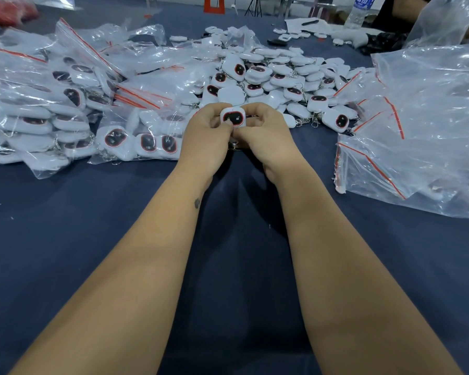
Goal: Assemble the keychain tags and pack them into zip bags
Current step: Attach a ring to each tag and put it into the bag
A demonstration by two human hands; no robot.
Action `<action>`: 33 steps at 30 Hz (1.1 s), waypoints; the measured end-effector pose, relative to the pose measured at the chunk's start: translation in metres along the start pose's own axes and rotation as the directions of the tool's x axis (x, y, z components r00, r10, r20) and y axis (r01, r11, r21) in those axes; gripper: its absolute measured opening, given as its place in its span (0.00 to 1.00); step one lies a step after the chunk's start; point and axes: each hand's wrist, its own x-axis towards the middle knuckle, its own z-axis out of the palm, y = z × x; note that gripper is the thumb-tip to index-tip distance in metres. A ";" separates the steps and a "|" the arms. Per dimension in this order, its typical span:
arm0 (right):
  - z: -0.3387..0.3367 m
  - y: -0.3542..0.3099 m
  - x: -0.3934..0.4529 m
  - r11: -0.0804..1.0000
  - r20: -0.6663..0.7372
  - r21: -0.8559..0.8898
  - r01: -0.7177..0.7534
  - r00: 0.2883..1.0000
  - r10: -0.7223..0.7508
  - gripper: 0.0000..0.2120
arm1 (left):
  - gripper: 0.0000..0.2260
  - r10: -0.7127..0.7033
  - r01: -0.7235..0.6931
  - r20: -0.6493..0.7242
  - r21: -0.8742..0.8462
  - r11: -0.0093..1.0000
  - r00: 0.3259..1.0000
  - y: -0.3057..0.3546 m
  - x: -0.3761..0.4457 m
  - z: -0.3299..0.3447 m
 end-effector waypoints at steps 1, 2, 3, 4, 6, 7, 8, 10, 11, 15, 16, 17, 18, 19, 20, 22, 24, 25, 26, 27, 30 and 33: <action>0.000 -0.001 0.000 1.000 0.000 0.005 -0.002 1.000 0.002 0.12 | 0.12 0.003 -0.003 0.006 0.000 1.000 1.000 0.000 0.000 0.000; 0.001 -0.002 0.000 1.000 -0.002 0.011 -0.010 1.000 0.010 0.12 | 0.12 0.005 -0.006 0.015 0.002 1.000 1.000 0.000 0.000 -0.001; 0.000 -0.002 0.000 1.000 -0.005 0.018 -0.024 1.000 0.025 0.11 | 0.13 0.008 -0.008 0.023 0.005 1.000 1.000 -0.001 0.000 -0.001; 0.000 -0.003 0.001 0.999 -0.005 0.029 -0.041 0.999 0.041 0.11 | 0.13 0.010 -0.010 0.028 0.005 1.000 1.000 0.000 -0.001 -0.001; -0.001 -0.004 0.001 0.997 0.000 0.047 -0.059 0.998 0.059 0.10 | 0.13 0.012 -0.012 0.033 0.000 1.000 0.999 0.000 -0.001 -0.001; -0.001 -0.004 0.001 0.998 0.000 0.040 -0.057 0.998 0.057 0.11 | 0.13 0.011 -0.011 0.032 -0.003 1.000 0.999 0.000 -0.002 -0.001; -0.001 -0.004 0.001 0.998 -0.002 0.027 -0.052 0.999 0.052 0.11 | 0.13 0.009 -0.009 0.030 -0.005 1.000 1.000 0.000 -0.002 -0.001; 0.000 -0.004 0.001 0.999 -0.007 0.004 -0.042 0.999 0.042 0.11 | 0.13 0.001 -0.001 0.025 -0.015 1.000 1.000 0.001 -0.002 -0.001; 0.000 -0.003 0.001 0.999 -0.010 -0.004 -0.038 0.999 0.038 0.10 | 0.13 -0.006 0.006 0.022 -0.025 1.000 1.000 0.001 -0.002 0.000; 0.000 -0.003 0.001 0.999 -0.037 -0.037 -0.022 0.999 0.021 0.10 | 0.12 -0.017 0.019 0.024 -0.070 0.997 1.000 0.003 -0.003 0.000; 0.001 -0.003 0.001 0.999 -0.044 -0.046 -0.016 0.999 0.013 0.10 | 0.12 -0.013 0.014 0.025 -0.069 0.997 1.000 0.003 -0.003 0.000; 0.001 -0.004 0.001 0.998 -0.051 -0.054 -0.009 0.999 0.007 0.10 | 0.12 -0.008 0.010 0.026 -0.067 0.998 1.000 0.003 -0.003 0.000; 0.002 -0.003 0.000 0.998 -0.056 -0.060 -0.006 0.998 0.002 0.10 | 0.12 -0.005 0.007 0.027 -0.066 0.998 1.000 0.002 -0.003 0.000; 0.002 -0.003 0.000 0.998 -0.059 -0.063 -0.005 0.998 0.001 0.10 | 0.12 -0.003 0.005 0.029 -0.063 0.998 1.000 0.002 -0.003 0.000; 0.003 -0.003 0.000 0.998 -0.062 -0.066 -0.006 0.998 0.002 0.11 | 0.12 -0.002 0.004 0.029 -0.055 0.998 1.000 0.002 -0.002 0.000; 0.003 -0.003 0.001 0.997 -0.066 -0.074 -0.009 0.998 0.004 0.11 | 0.12 -0.001 0.002 0.029 -0.037 0.999 1.000 0.002 -0.002 0.000; 0.003 -0.003 0.001 0.996 -0.070 -0.086 -0.006 0.998 0.000 0.11 | 0.12 0.001 0.000 0.027 -0.030 1.000 1.000 0.002 -0.002 0.000; 0.002 -0.003 0.001 0.996 -0.071 -0.085 -0.003 0.997 -0.003 0.11 | 0.12 0.000 0.001 0.025 -0.029 1.000 1.000 0.002 -0.002 0.000; 0.002 -0.003 0.000 0.997 -0.070 -0.080 0.000 0.998 -0.006 0.11 | 0.12 -0.002 0.003 0.023 -0.029 1.000 1.000 0.002 -0.003 0.000; 0.002 -0.003 0.000 0.997 -0.066 -0.074 0.004 0.998 -0.009 0.11 | 0.12 -0.004 0.005 0.021 -0.026 1.000 1.000 0.002 -0.003 0.000; 0.003 -0.003 0.000 0.998 -0.047 -0.056 0.008 0.999 -0.011 0.10 | 0.12 -0.006 0.006 0.011 -0.016 1.000 1.000 0.003 -0.002 -0.001; 0.003 -0.004 0.001 0.999 -0.047 -0.039 -0.009 0.999 0.007 0.10 | 0.12 -0.016 0.016 -0.009 -0.032 0.999 1.000 0.003 -0.002 -0.001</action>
